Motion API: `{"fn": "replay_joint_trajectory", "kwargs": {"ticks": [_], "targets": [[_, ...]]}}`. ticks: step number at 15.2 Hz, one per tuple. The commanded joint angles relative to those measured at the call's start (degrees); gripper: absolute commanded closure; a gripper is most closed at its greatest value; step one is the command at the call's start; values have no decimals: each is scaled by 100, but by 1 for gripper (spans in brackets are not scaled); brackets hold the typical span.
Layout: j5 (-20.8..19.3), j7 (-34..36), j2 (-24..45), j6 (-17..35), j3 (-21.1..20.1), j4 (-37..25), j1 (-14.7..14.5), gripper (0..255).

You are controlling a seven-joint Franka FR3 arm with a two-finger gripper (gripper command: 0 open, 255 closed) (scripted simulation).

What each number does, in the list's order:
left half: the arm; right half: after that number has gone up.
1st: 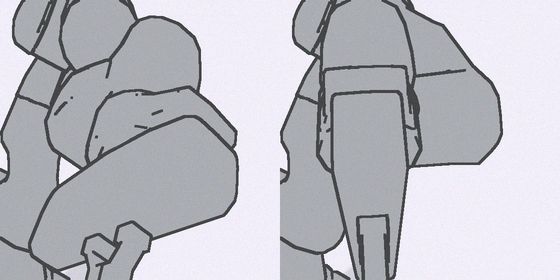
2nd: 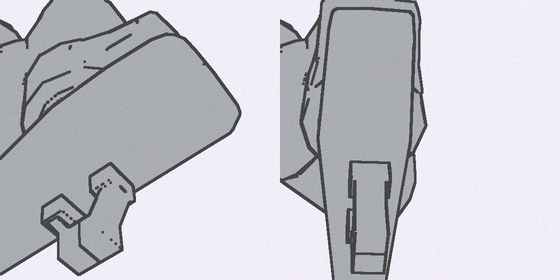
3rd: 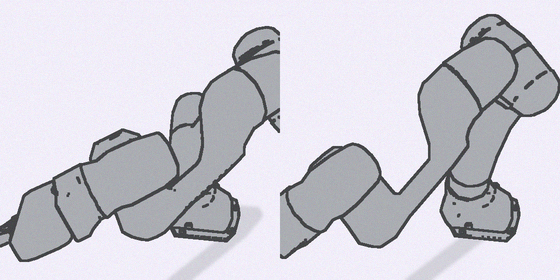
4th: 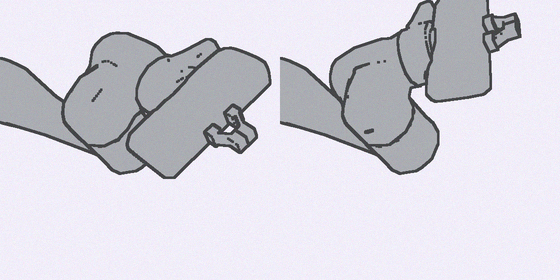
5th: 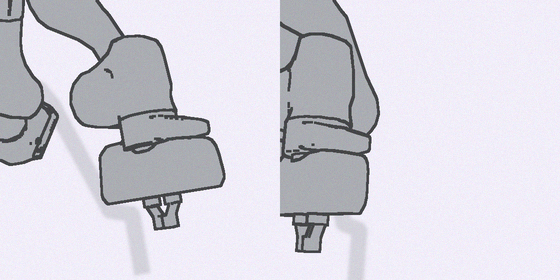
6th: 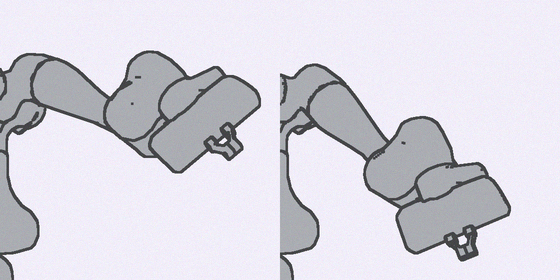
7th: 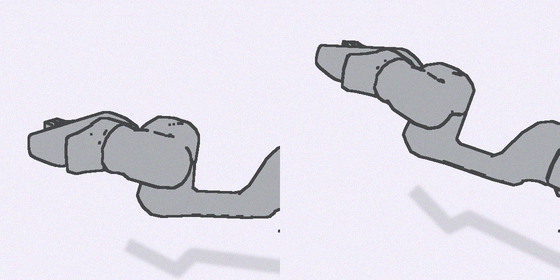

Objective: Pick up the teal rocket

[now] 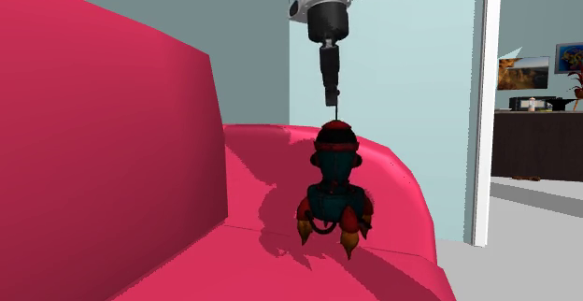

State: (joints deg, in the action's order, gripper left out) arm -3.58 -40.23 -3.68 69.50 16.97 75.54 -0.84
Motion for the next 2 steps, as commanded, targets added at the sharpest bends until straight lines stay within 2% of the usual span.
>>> {"fn": "replay_joint_trajectory", "kwargs": {"ticks": [1,2], "targets": [[17,-4,62,-114,1,-180,-1,255],[17,-3,62,-114,1,-179,-1,255]]}}
